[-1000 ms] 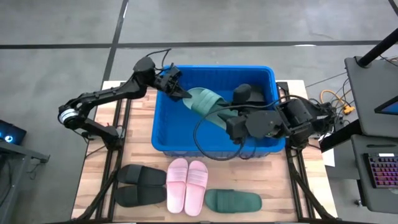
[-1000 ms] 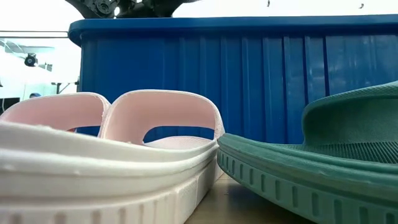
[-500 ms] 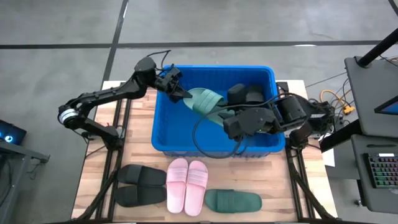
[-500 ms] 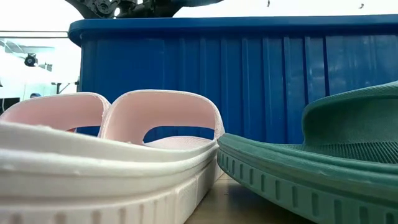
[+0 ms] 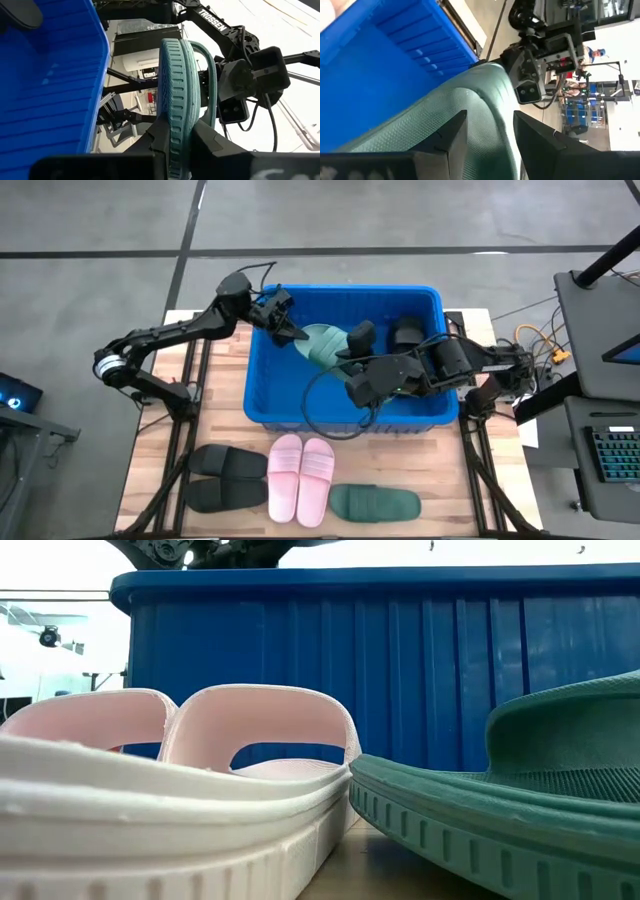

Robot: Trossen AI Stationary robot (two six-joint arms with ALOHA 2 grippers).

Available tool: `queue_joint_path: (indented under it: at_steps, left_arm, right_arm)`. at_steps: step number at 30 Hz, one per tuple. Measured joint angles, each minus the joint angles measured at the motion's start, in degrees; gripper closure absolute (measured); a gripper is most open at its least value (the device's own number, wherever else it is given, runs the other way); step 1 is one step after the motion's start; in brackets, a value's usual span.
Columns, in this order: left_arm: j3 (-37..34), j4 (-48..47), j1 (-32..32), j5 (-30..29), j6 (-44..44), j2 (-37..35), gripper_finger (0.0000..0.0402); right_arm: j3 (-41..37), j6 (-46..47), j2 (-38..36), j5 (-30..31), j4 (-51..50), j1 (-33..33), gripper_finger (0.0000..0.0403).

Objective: Pick and place slides into bin
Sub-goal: Put the green slide into the blue bin

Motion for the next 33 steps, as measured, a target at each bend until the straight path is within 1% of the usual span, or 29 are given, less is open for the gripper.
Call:
queue_joint_path:
  at_steps: [7,12,18,24,27,29,33]
  left_arm:
    - [0.00,0.50,-0.44,0.25,0.06,-0.26,0.0383]
    - [0.00,0.58,-0.71,0.46,0.06,-0.26,0.0383]
    - [0.00,0.61,-0.79,0.44,0.08,-0.63,0.0383]
    - [0.00,0.58,-0.76,0.46,0.50,-0.63,0.0383]
    - [0.00,0.58,-0.73,0.45,1.90,-0.63,0.0383]
    - [0.00,0.60,-0.75,-0.21,3.61,-0.63,0.0374]
    - [-0.04,2.42,-0.76,-5.16,8.59,-0.89,0.0320]
  right_arm:
    - [-1.39,-1.70,0.00,0.01,2.49,-1.57,0.0260]
    - [-1.39,-4.24,-0.04,0.03,5.76,-1.90,0.0276]
    - [-1.42,-5.72,-0.02,0.01,5.75,-2.11,0.0320]
    - [-1.50,-2.79,-0.02,-0.11,5.51,-2.69,0.0385]
    - [-1.50,-2.68,-0.02,-0.12,5.53,-2.97,0.0391]
    - [-1.50,-2.70,-0.02,-0.12,5.52,-3.08,0.0391]
    - [-1.53,-4.10,-0.69,0.38,4.62,-3.74,0.0393]
